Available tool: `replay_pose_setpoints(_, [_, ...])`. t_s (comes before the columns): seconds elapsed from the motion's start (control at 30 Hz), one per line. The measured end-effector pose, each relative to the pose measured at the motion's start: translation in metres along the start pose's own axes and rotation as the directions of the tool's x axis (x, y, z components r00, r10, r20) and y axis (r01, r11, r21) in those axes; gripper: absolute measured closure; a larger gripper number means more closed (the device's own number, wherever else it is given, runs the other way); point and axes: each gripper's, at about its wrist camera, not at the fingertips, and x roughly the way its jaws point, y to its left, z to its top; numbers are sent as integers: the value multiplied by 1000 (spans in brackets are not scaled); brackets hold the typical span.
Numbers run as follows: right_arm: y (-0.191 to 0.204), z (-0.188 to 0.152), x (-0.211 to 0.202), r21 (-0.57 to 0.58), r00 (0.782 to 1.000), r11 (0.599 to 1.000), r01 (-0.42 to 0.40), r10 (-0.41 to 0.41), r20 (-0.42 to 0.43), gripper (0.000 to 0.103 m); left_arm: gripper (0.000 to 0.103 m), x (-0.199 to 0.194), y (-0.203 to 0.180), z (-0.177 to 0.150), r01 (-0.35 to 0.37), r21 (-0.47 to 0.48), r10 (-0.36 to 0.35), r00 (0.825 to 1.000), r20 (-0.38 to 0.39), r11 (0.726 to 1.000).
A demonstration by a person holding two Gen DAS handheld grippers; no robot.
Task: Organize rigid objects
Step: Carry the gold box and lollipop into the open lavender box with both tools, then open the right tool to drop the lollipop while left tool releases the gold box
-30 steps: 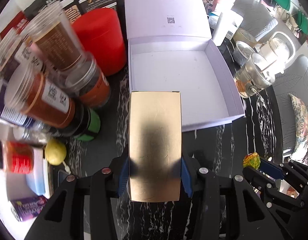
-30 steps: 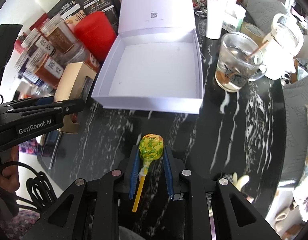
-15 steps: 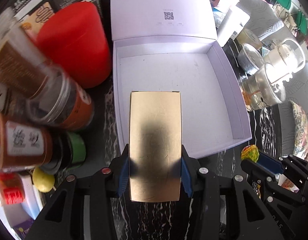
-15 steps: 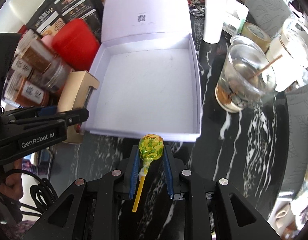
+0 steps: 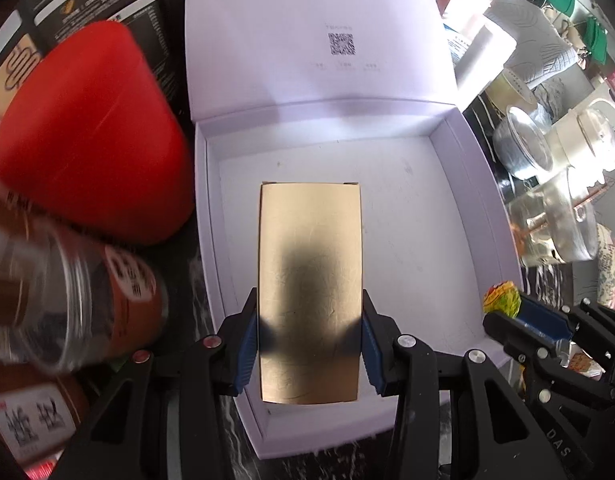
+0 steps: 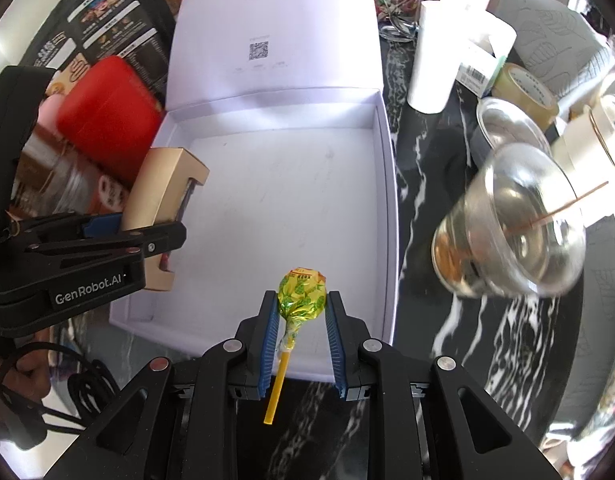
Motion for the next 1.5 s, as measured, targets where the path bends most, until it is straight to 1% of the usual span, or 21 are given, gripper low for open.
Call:
replay_pose_setpoints(0.13, [2, 13, 5, 4, 999, 1000, 17, -17, 35, 80, 59, 9, 4, 10, 5, 16, -5, 1000, 2, 1000])
replay_pose_setpoints(0.23, [4, 26, 10, 8, 998, 1000, 24, -24, 59, 80, 59, 12, 8, 16, -11, 27, 11, 1000, 16, 1000])
replay_pose_setpoints(0.43, [7, 46, 23, -1, 995, 999, 49, -49, 84, 80, 59, 20, 15, 31, -12, 18, 12, 1000, 27, 1000])
replay_pose_setpoints(0.67, [9, 59, 36, -15, 991, 996, 90, -88, 98, 79, 59, 33, 23, 45, -31, 2, 31, 999, 20, 1000])
replay_pose_setpoints(0.77, [8, 63, 41, -11, 991, 996, 93, -92, 98, 79, 59, 37, 25, 48, -32, -19, 32, 999, 17, 999])
replay_pose_setpoints(0.9, [7, 65, 41, -13, 988, 994, 112, -110, 110, 79, 59, 38, 25, 50, -24, -17, 24, 1000, 14, 1000])
replay_pose_setpoints(0.97, [9, 64, 37, -17, 985, 992, 127, -124, 120, 76, 59, 36, 24, 51, -22, -12, 22, 1000, 20, 1000])
replay_pose_setpoints(1.0, [9, 63, 34, -15, 984, 991, 134, -131, 125, 74, 59, 35, 24, 51, -32, -9, 33, 999, 19, 999])
replay_pose_setpoints(1.1, [10, 61, 29, -3, 981, 989, 145, -144, 131, 66, 59, 33, 23, 50, -45, -6, 45, 999, 11, 999])
replay_pose_setpoints(1.2, [8, 58, 21, 16, 979, 989, 147, -148, 138, 66, 58, 26, 14, 49, -48, -11, 48, 999, 13, 999])
replay_pose_setpoints(1.33, [7, 54, 10, 36, 978, 989, 141, -145, 152, 66, 58, 7, 13, 51, -69, 11, 68, 997, 47, 998])
replay_pose_setpoints(1.5, [12, 49, -7, 42, 975, 990, 133, -139, 174, 66, 58, -17, 9, 53, -76, 10, 75, 994, 75, 997])
